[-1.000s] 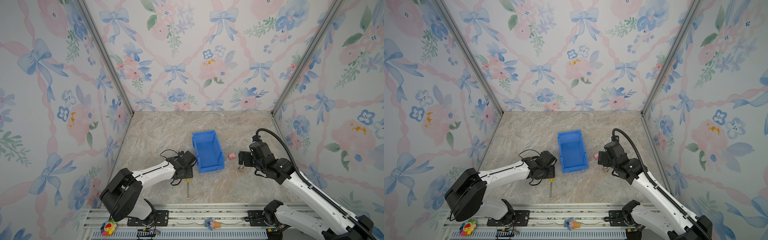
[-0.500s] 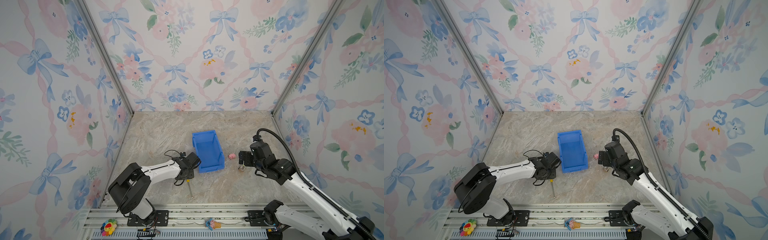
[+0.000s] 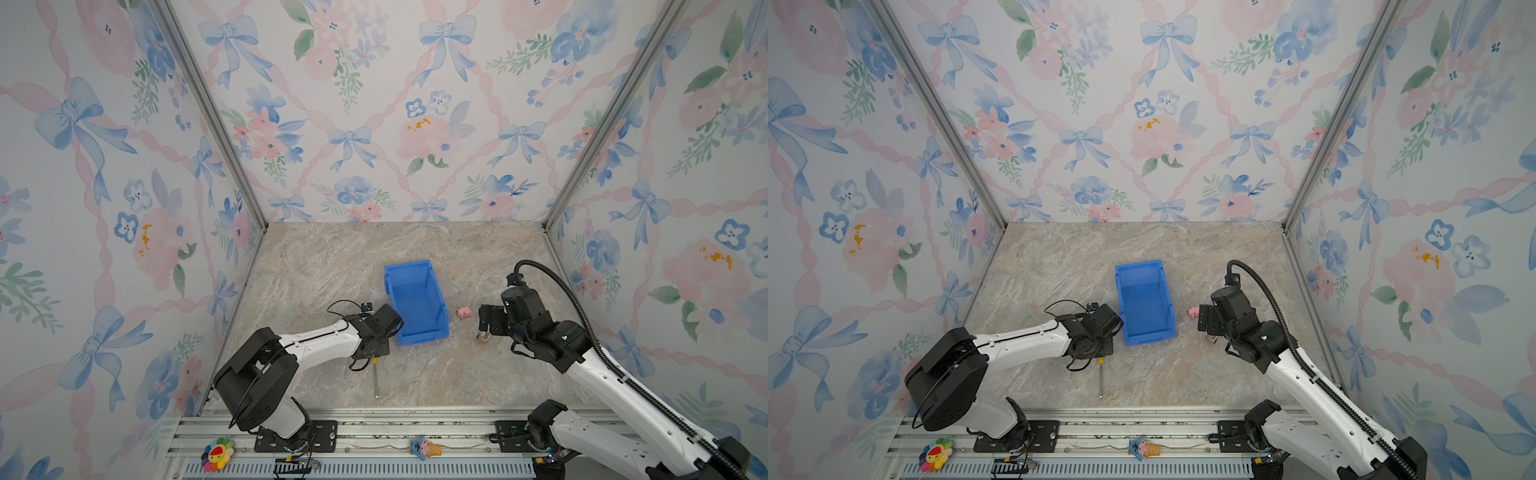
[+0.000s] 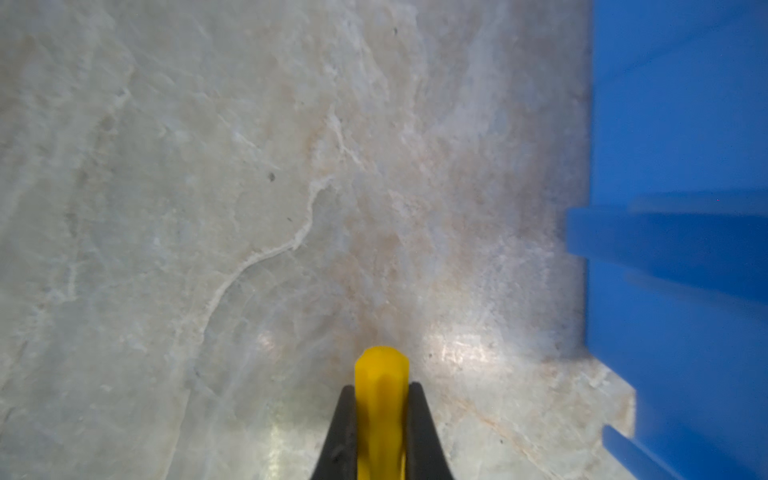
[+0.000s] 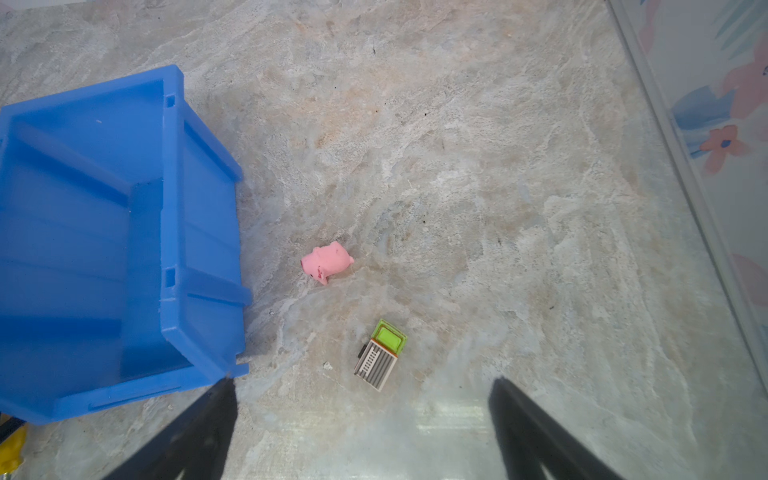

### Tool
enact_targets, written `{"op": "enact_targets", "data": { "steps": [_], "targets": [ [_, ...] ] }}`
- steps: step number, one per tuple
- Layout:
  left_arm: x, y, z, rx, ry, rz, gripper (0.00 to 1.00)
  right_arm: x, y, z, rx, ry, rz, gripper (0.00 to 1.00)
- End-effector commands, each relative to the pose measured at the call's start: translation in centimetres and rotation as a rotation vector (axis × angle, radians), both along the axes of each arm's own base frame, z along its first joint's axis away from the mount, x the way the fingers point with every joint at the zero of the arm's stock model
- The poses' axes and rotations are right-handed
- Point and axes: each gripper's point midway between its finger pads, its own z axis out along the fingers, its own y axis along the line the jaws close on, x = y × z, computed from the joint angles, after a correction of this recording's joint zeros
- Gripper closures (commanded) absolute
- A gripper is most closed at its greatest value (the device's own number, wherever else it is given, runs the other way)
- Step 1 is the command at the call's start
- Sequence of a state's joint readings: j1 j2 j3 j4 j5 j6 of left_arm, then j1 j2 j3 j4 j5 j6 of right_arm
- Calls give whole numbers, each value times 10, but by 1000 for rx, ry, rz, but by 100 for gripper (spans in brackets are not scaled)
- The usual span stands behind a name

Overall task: Put the screwdriver in the bin
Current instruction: 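Lift the screwdriver with the left gripper and carry it over the blue bin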

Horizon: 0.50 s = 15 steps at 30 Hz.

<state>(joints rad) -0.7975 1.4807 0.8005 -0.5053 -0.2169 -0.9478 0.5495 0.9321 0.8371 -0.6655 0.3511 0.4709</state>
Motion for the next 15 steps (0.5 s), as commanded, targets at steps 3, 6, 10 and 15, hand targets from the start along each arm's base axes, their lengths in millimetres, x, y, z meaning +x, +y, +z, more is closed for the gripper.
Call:
{"op": "enact_targets", "data": {
  "steps": [3,6,10,15],
  "targets": [
    [21,6,56,-13,-110,28,95,4,-4,7,9,-24,-17,3],
    [35,6,92,-54,-173,35,96,4,-6,5,8,-17,-21,3],
    [53,-3,141,-142,-268,43,96,5,-7,5,8,-14,-27,3],
    [76,-30,177,-211,-317,24,94,7,-6,2,10,-5,-33,3]
  ]
}}
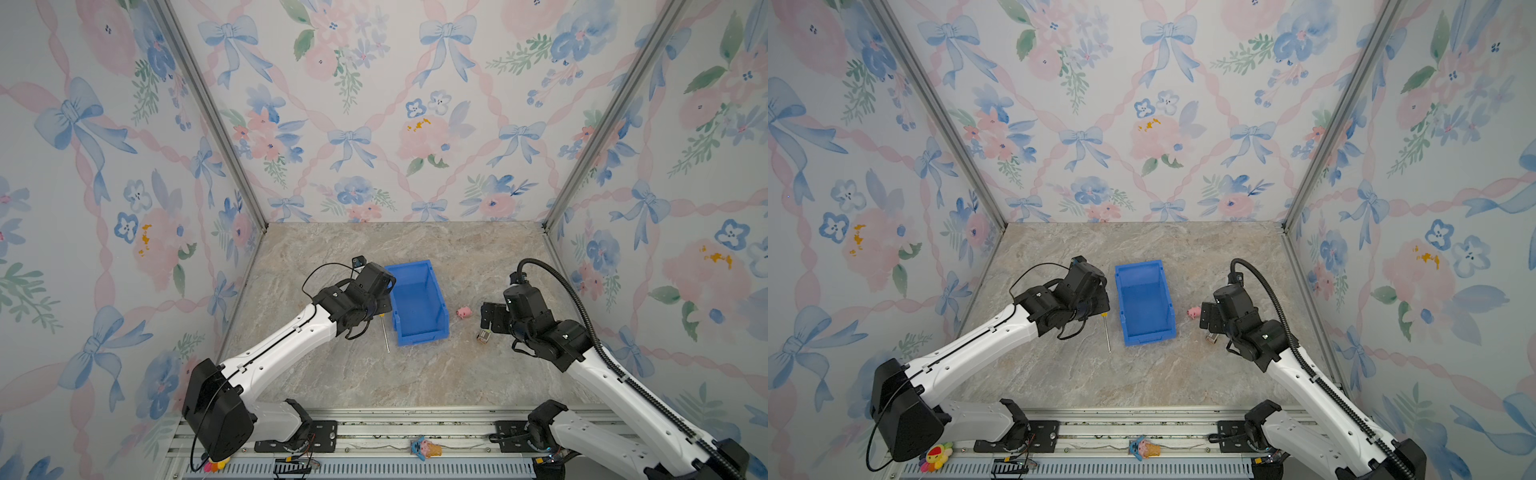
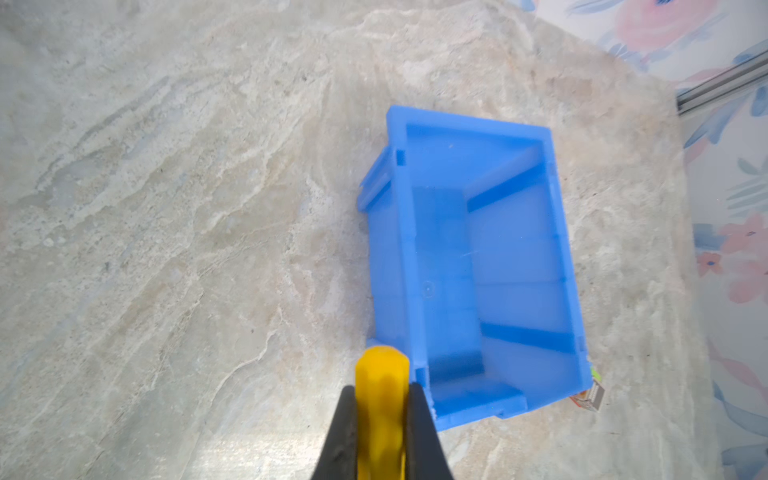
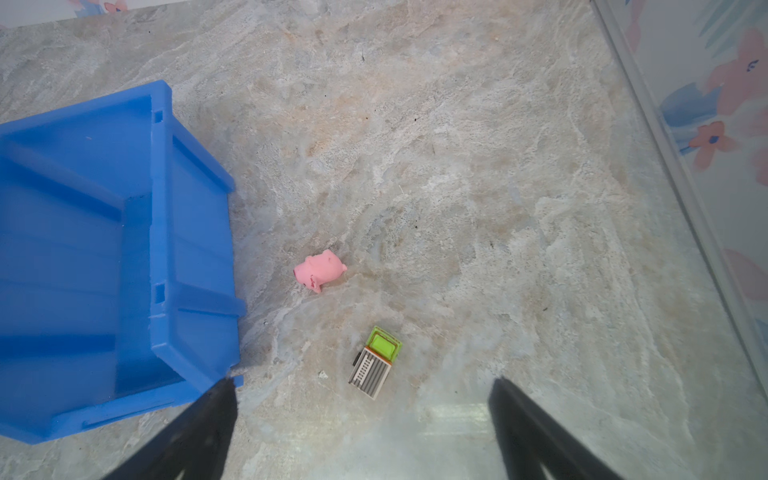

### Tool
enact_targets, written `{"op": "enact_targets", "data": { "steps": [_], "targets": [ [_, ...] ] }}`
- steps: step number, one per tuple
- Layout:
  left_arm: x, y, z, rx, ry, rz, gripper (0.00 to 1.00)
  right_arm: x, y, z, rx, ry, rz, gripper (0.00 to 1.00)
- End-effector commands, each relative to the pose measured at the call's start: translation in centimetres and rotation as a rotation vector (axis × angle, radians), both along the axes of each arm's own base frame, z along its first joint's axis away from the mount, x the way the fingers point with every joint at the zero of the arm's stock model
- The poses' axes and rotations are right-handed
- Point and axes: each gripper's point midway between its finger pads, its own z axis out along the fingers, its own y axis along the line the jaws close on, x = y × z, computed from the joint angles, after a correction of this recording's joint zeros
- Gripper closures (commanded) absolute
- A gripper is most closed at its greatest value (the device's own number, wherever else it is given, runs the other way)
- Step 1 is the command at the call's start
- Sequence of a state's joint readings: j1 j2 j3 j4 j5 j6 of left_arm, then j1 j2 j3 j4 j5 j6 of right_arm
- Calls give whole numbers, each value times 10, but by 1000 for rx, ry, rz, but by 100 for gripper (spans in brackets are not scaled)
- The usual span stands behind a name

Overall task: Put the screwdriver in the bin
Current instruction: 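Lift the screwdriver with the left gripper and carry it over the blue bin, then lower the screwdriver into the bin and open the left gripper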

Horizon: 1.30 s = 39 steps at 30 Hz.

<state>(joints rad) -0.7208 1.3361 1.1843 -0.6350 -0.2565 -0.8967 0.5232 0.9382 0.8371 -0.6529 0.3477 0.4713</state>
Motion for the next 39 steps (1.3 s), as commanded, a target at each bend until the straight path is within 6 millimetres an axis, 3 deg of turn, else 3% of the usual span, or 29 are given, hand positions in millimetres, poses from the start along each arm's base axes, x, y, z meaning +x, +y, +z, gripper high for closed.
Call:
{"op": "enact_targets", "data": {
  "steps": [1,7,12,19,26,39],
  "targets": [
    [11,-14,9,13,-2,-28,94,4,0,1,6,-1,-10,3],
    [42,-49,7,16,7,-28,95,7,2,2,13,1,-15,3],
    [65,-78,-16,48,37,-32,95,5,-4,5,-1,-7,-31,3],
    [85,-100,-51,80,82,-15,95,1,-12,5,-9,-14,-56,3],
    [95,-108,-93,137,130,9,95,-2,-18,3,-5,-14,-78,3],
    [108,-114,-142,199,177,43,91,-8,-26,-1,-21,-7,-84,3]
  ]
}}
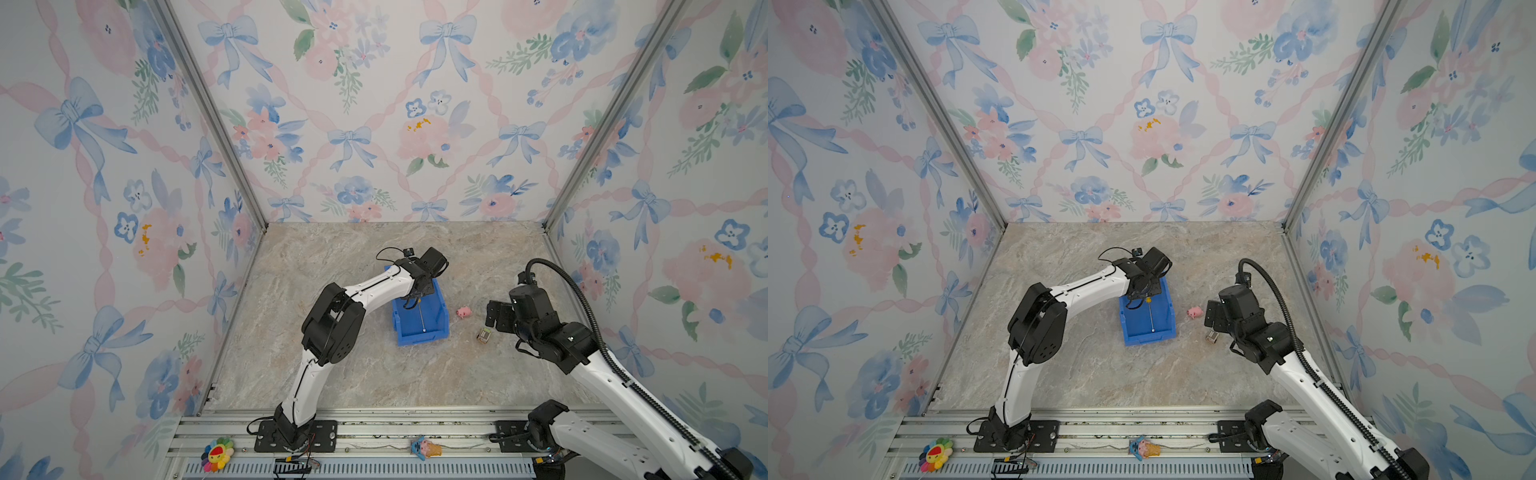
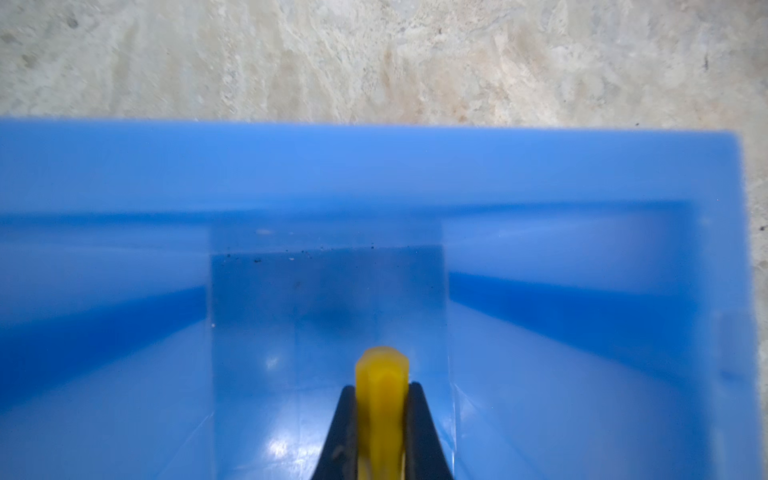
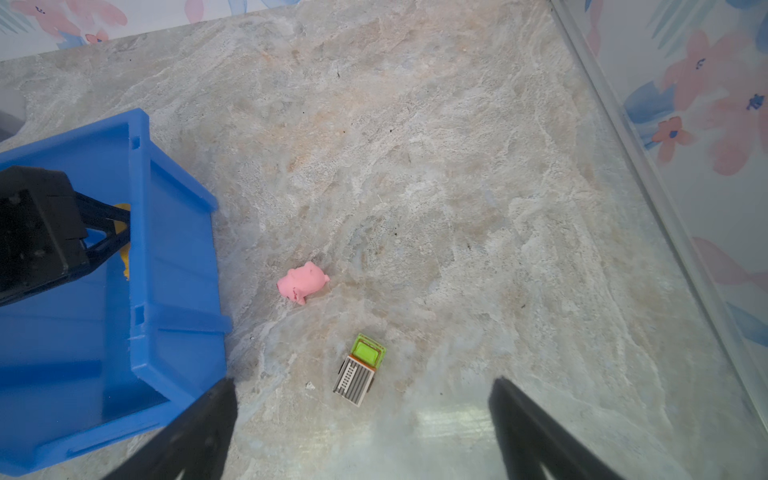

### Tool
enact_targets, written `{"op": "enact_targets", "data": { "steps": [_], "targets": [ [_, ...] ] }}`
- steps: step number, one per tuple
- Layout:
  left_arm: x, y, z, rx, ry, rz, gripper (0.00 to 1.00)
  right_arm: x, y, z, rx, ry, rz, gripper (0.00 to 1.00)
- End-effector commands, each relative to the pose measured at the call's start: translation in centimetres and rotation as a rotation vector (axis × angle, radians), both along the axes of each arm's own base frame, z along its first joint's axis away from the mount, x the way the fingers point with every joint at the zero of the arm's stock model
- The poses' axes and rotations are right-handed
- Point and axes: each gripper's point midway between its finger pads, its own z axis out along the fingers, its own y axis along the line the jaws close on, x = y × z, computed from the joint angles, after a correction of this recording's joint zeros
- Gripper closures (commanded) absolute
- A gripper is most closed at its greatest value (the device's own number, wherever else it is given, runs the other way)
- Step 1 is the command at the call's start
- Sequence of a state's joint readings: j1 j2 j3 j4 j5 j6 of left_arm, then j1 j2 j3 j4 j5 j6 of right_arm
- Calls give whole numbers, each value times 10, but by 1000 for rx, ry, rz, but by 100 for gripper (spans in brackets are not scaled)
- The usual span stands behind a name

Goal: Put the screwdriver in the bin

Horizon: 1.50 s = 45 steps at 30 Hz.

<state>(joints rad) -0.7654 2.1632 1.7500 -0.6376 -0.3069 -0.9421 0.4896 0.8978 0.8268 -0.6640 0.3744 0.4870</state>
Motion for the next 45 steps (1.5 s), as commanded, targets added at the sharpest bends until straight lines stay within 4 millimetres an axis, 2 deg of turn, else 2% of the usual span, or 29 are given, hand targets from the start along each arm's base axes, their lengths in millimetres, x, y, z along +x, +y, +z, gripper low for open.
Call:
{"op": "enact_targets", "data": {
  "steps": [1,7,12,18,22,25,28,32,35,39,43,45],
  "targets": [
    [2,-1,-10,21,6,26,91,-6,-10,-6,-26,20,-22,3],
    [4,-2,-21,37,15,27,90,-6,-12,-4,-25,14,-23,3],
    [5,-2,-25,43,21,25,80,-9,-13,2,-2,-22,-19,3],
    [4,0,-32,53,31,27,78,-16,-21,12,5,-72,-28,3],
    [5,0,-30,53,26,28,76,-19,-26,16,-2,-81,-36,3],
    [6,0,-23,48,13,28,68,-20,-29,19,0,-90,-44,3],
    [8,-1,-8,37,-13,20,61,-21,-32,23,5,-104,-53,3],
    [4,-3,25,20,-62,-18,52,-23,-35,30,13,-126,-59,3],
    [-7,-4,49,8,-91,-59,46,-25,-38,33,23,-143,-81,3],
    [-30,-2,83,17,-147,-137,32,-24,-41,33,28,-161,-96,3],
    [-54,16,112,29,-194,-180,22,-20,-46,34,23,-156,-121,3],
    [-65,33,121,62,-219,-206,15,-18,-51,33,18,-146,-148,3]
  ]
}}
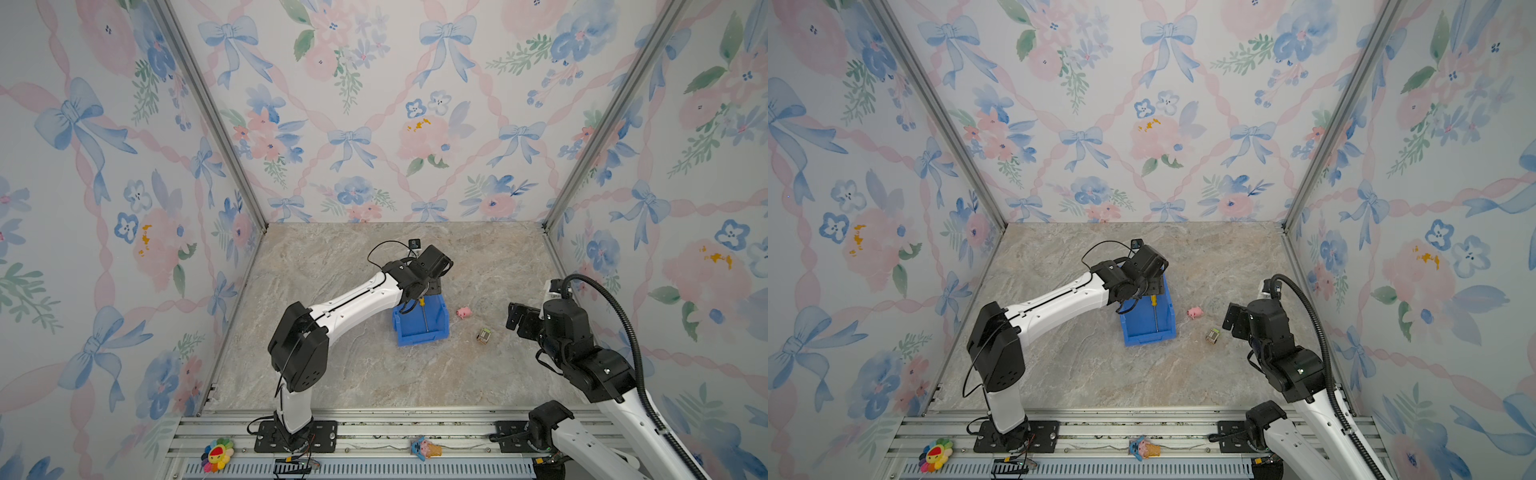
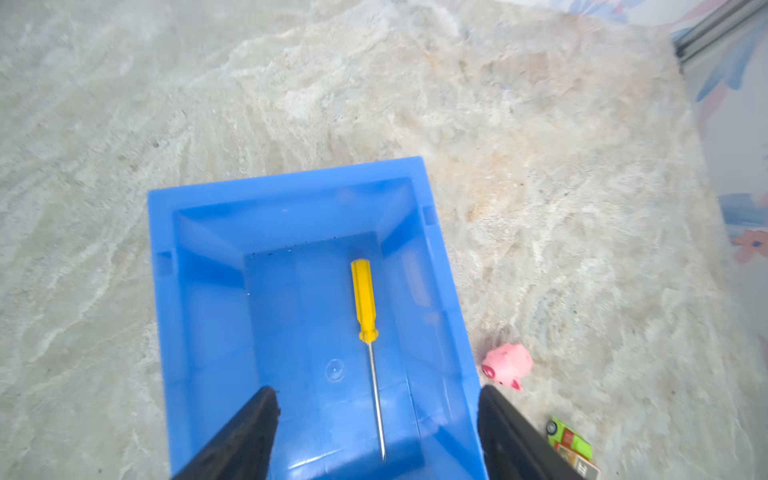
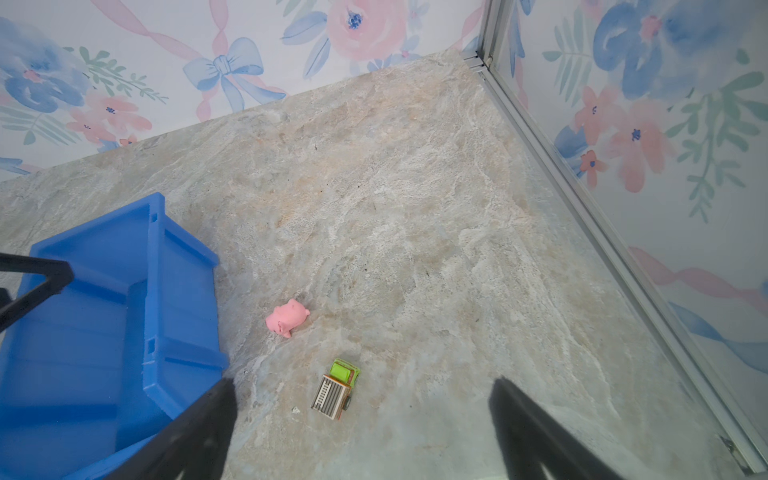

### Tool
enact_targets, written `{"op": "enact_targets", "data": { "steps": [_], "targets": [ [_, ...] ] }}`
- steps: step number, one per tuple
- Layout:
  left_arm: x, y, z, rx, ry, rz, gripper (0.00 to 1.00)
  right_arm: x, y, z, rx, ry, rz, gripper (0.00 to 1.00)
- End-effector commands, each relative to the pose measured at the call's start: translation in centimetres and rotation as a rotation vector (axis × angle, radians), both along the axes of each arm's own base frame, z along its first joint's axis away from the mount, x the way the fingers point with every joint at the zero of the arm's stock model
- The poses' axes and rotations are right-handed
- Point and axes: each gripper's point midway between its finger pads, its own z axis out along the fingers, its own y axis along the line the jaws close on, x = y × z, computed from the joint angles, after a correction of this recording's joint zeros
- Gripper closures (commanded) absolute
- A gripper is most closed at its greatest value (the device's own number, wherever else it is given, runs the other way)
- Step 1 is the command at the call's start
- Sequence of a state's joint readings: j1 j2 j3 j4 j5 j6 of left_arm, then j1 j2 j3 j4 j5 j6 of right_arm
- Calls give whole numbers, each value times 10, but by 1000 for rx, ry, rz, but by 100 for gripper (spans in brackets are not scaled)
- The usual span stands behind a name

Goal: Put the screwdriver in the bin

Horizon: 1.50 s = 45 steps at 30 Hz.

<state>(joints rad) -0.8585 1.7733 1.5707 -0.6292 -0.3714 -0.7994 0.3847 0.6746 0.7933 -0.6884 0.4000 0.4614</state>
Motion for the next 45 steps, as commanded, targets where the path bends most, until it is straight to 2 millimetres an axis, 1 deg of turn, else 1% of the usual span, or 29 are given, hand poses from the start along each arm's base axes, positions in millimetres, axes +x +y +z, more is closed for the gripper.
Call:
{"op": "enact_targets", "data": {
  "steps": [1,4,5,8,11,14,17,18,21,23,26,28,29,32,35,38,40,43,45],
  "targets": [
    [-14,35,3,119,-37,-28,14,3,-11,-1,-12,14,-53,3],
    [-24,66,10,200,-92,-47,4,1,-20,-3,-9,43,-97,3],
    [-27,77,13,224,-115,-52,2,0,-24,-3,-1,51,-116,3],
    [-33,110,12,252,-175,-44,2,0,-26,-5,-16,55,-98,3],
    [-35,146,8,174,-196,14,3,-5,-37,-9,-41,94,-127,3],
    [-36,182,6,146,-272,82,3,-6,-37,-7,-43,102,-102,3],
    [-39,213,4,135,-338,166,3,-11,-44,-2,-65,79,-120,3],
    [-42,226,-4,160,-341,205,2,-11,-46,-1,-73,68,-124,3],
    [-48,262,-12,232,-366,338,3,-13,-59,-7,-103,56,-183,3],
    [-51,280,-21,259,-356,392,2,-12,-70,-13,-105,51,-248,3],
    [-47,294,-35,270,-364,383,2,-8,-90,-31,-125,28,-371,3],
    [-44,303,-37,279,-413,393,3,-3,-100,-41,-146,-8,-421,3],
    [-43,306,-41,292,-438,389,2,0,-103,-45,-160,-23,-418,3],
    [-38,314,-46,309,-514,368,2,13,-102,-55,-206,-82,-379,3],
    [-25,318,-50,303,-493,351,3,27,-97,-64,-245,-138,-318,3],
    [-14,321,-62,369,-493,326,2,36,-102,-79,-261,-141,-327,3],
    [-8,326,-72,377,-489,339,2,43,-105,-89,-254,-139,-324,3],
    [-3,328,-80,368,-507,348,2,49,-107,-96,-262,-124,-315,3],
    [2,331,-79,362,-534,367,2,53,-100,-97,-253,-134,-273,3]
  ]
}}
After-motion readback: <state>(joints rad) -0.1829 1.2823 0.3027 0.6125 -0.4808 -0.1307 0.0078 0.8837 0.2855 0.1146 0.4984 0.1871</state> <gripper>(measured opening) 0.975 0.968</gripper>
